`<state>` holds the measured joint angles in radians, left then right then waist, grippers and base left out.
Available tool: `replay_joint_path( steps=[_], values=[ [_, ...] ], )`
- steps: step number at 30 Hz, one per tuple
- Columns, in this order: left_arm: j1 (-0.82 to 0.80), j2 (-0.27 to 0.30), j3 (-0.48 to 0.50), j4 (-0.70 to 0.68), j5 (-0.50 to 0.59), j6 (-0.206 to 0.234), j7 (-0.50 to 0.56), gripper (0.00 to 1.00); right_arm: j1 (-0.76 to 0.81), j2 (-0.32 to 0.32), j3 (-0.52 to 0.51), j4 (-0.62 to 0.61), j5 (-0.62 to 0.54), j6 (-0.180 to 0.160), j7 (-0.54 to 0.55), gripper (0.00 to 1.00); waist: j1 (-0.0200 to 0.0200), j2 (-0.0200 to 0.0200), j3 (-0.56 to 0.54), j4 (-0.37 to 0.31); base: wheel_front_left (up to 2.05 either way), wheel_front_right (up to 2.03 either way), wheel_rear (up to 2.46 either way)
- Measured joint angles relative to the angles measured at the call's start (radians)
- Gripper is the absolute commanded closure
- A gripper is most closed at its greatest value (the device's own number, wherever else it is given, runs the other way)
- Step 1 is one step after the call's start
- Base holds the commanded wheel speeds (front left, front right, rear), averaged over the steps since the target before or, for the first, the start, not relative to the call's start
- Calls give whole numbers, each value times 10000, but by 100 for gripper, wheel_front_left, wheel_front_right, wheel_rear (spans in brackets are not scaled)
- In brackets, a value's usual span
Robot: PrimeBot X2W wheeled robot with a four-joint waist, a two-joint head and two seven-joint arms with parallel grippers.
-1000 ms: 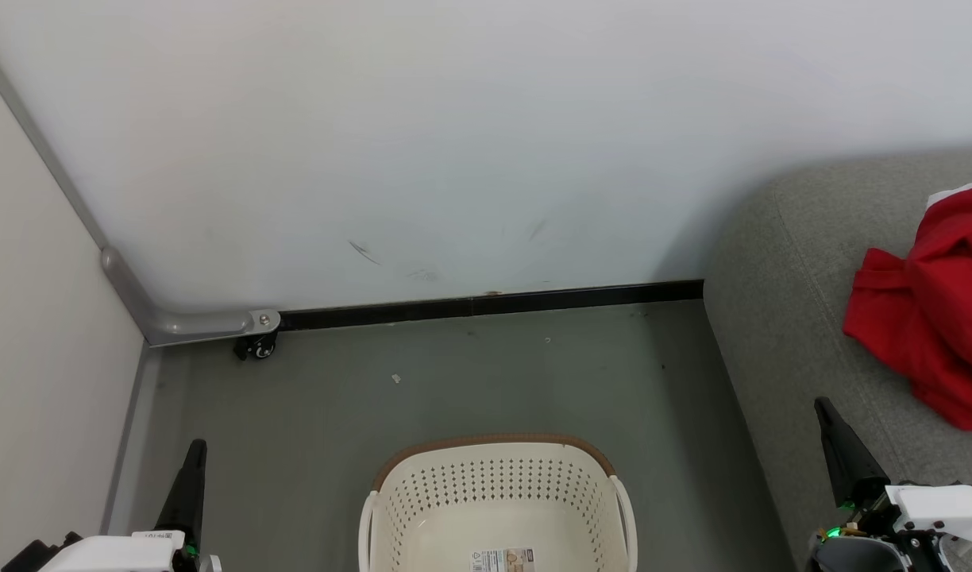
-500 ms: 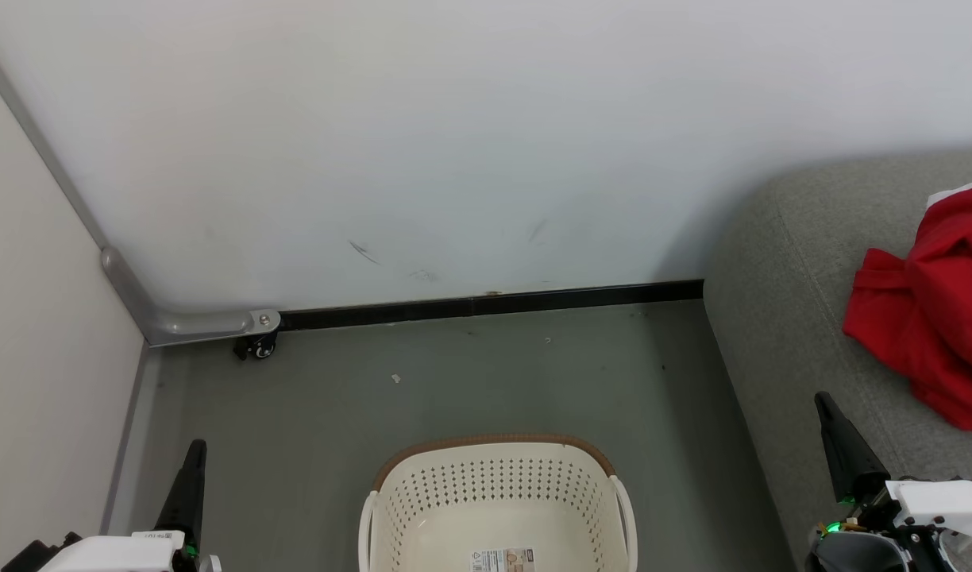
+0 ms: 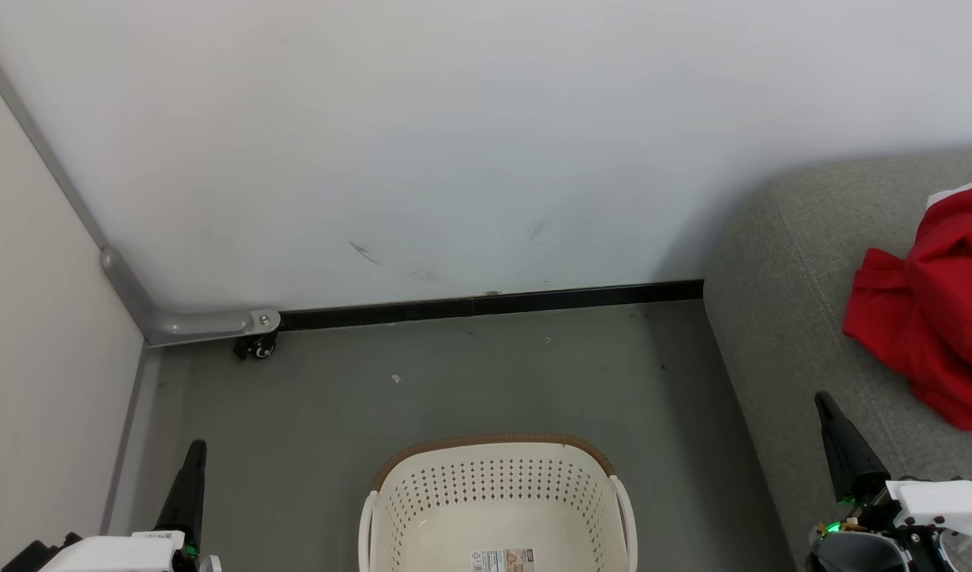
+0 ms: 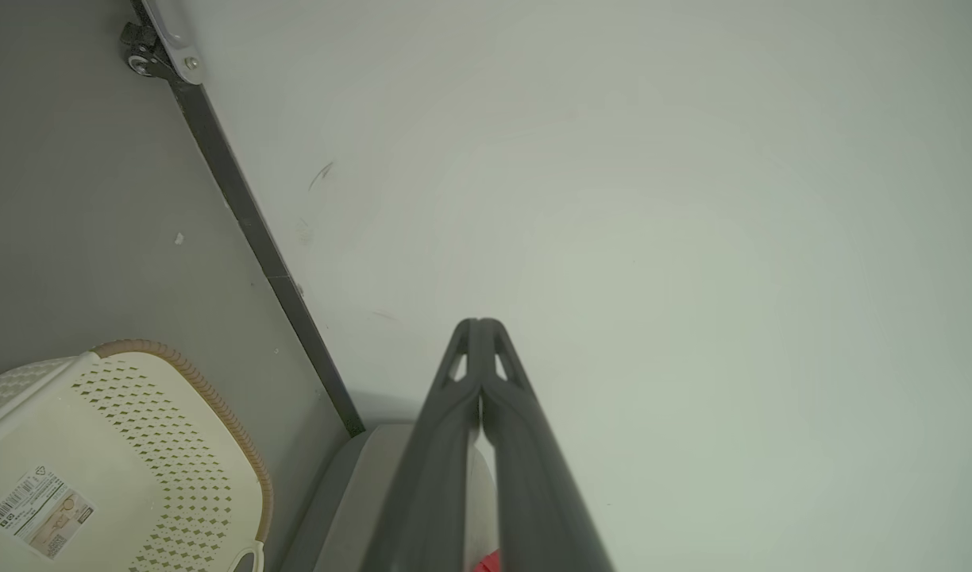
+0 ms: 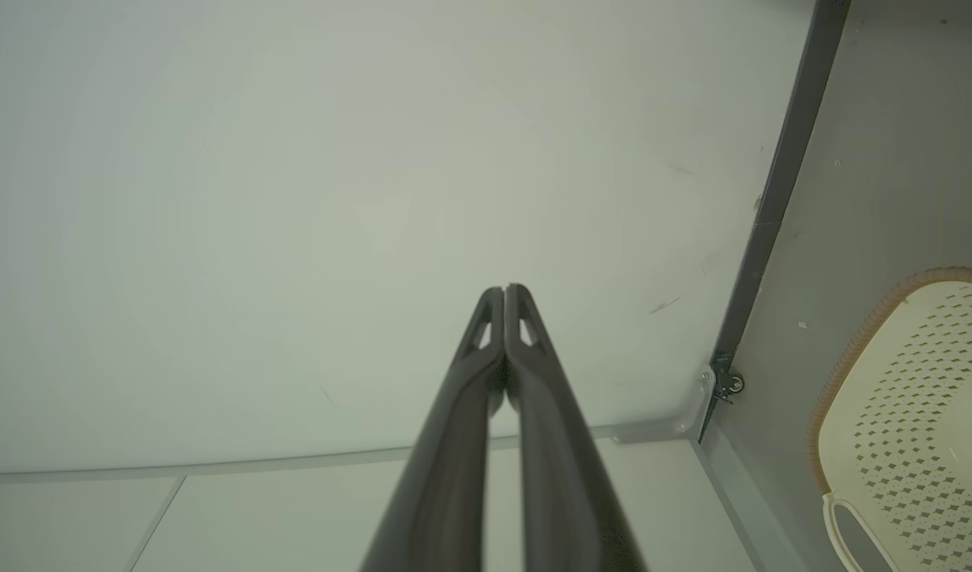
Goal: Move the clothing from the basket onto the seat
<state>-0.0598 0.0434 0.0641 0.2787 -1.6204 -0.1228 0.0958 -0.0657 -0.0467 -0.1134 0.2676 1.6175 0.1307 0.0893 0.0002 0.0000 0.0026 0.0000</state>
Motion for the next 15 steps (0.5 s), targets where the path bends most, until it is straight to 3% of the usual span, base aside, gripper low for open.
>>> replay_joint_path(
  steps=[15],
  values=[
    [0, -4, 10, 4, 2, -2, 2, 100, 0, 0, -6, 0, 0, 0, 0, 100, 0, 0, 0, 0, 0, 0, 0]
  ],
)
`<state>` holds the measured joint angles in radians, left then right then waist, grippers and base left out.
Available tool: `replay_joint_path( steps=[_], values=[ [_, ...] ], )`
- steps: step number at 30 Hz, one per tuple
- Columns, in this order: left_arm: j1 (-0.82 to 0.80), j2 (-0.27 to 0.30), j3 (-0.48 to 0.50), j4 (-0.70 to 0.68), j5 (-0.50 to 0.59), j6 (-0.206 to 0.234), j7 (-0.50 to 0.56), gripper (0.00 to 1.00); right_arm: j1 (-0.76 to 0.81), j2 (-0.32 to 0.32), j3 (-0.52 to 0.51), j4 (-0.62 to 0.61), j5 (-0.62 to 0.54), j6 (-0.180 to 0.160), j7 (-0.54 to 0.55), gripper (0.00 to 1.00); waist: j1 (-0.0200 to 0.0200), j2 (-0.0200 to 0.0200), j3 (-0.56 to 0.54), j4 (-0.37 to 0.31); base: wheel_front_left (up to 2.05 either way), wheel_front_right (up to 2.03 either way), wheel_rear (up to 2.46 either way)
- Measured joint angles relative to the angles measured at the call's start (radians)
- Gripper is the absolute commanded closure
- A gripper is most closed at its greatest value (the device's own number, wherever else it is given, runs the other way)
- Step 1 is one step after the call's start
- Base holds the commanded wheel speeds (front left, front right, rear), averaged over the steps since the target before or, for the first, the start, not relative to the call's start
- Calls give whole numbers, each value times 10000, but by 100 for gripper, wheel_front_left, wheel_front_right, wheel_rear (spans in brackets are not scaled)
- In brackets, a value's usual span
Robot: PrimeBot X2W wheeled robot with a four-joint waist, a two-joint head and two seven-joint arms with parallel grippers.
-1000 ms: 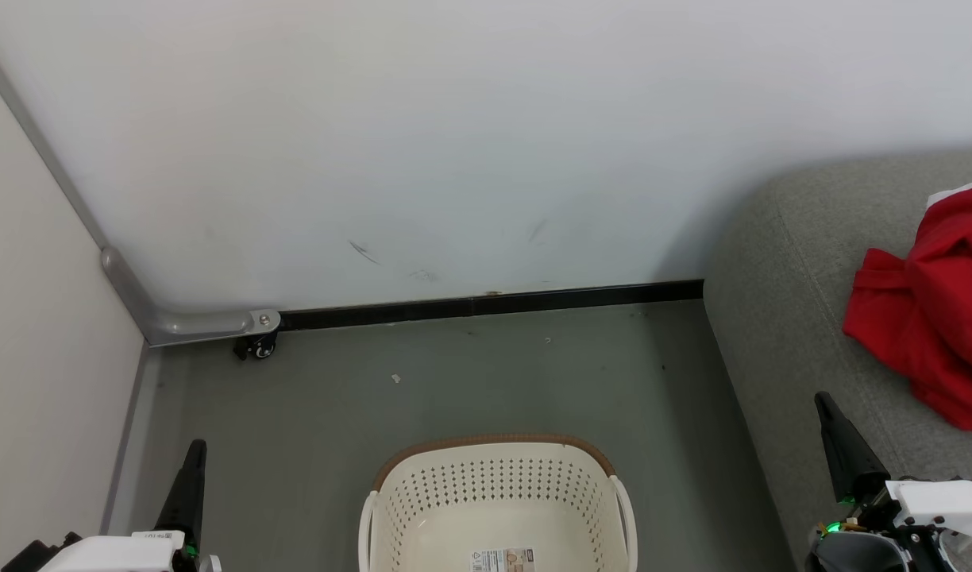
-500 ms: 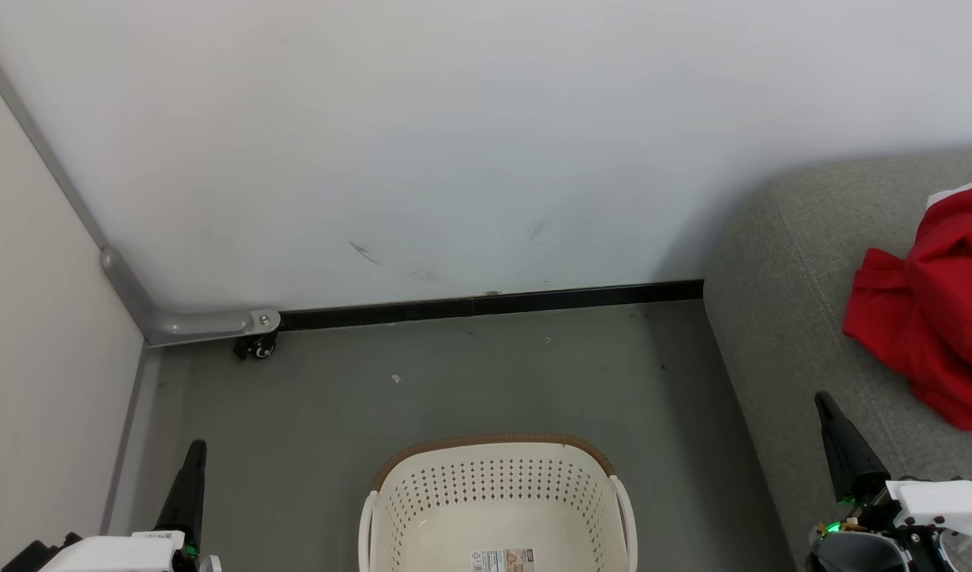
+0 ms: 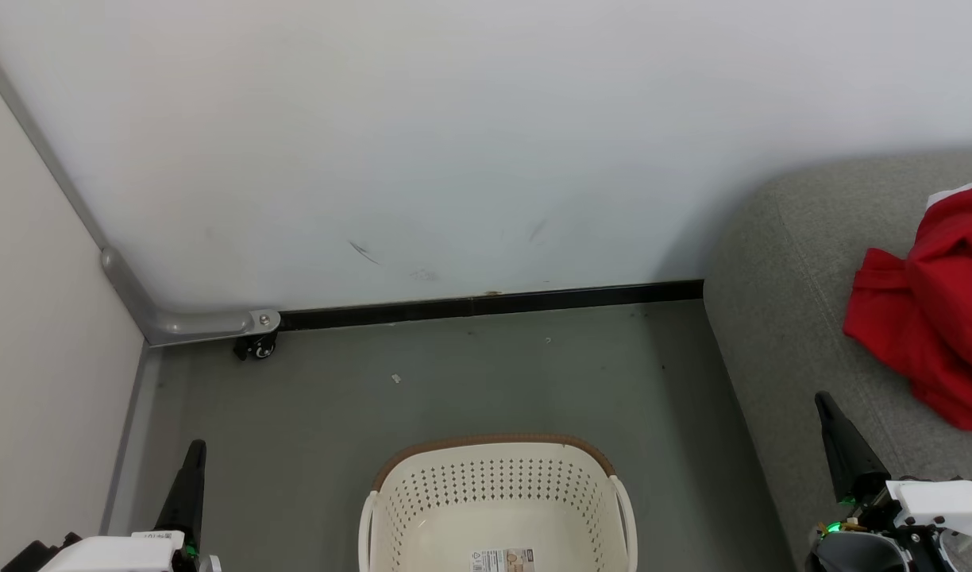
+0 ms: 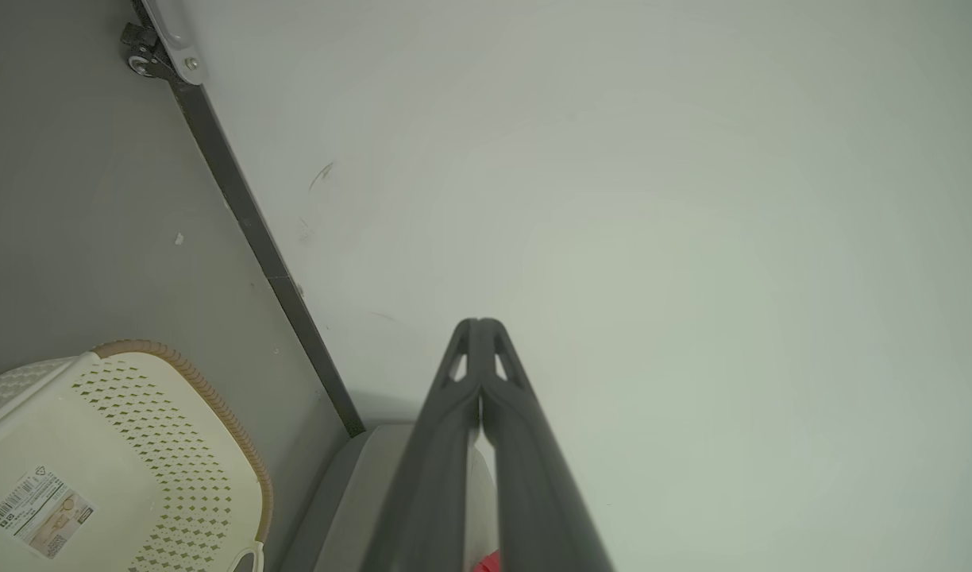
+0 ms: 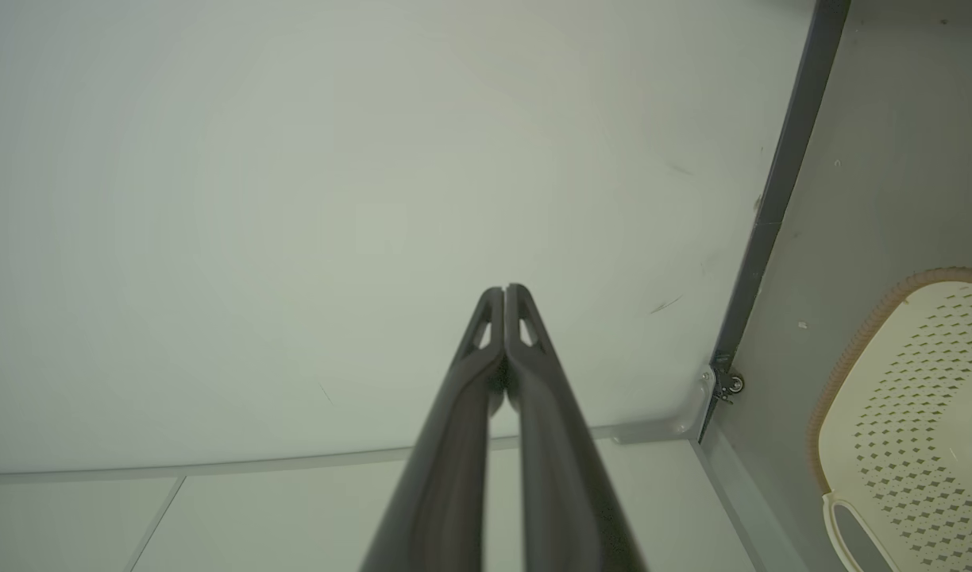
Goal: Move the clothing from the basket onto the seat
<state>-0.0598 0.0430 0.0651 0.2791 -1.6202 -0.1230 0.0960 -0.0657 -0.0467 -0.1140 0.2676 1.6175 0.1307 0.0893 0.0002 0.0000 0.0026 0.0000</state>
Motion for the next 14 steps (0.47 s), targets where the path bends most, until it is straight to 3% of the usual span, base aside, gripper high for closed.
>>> replay_joint_path(
  steps=[14],
  values=[
    [0, -6, 4, -2, 0, 0, 10, 100, 0, 2, -2, 2, 0, 0, 0, 100, -1, 0, 1, 1, 0, 0, 0]
  ],
)
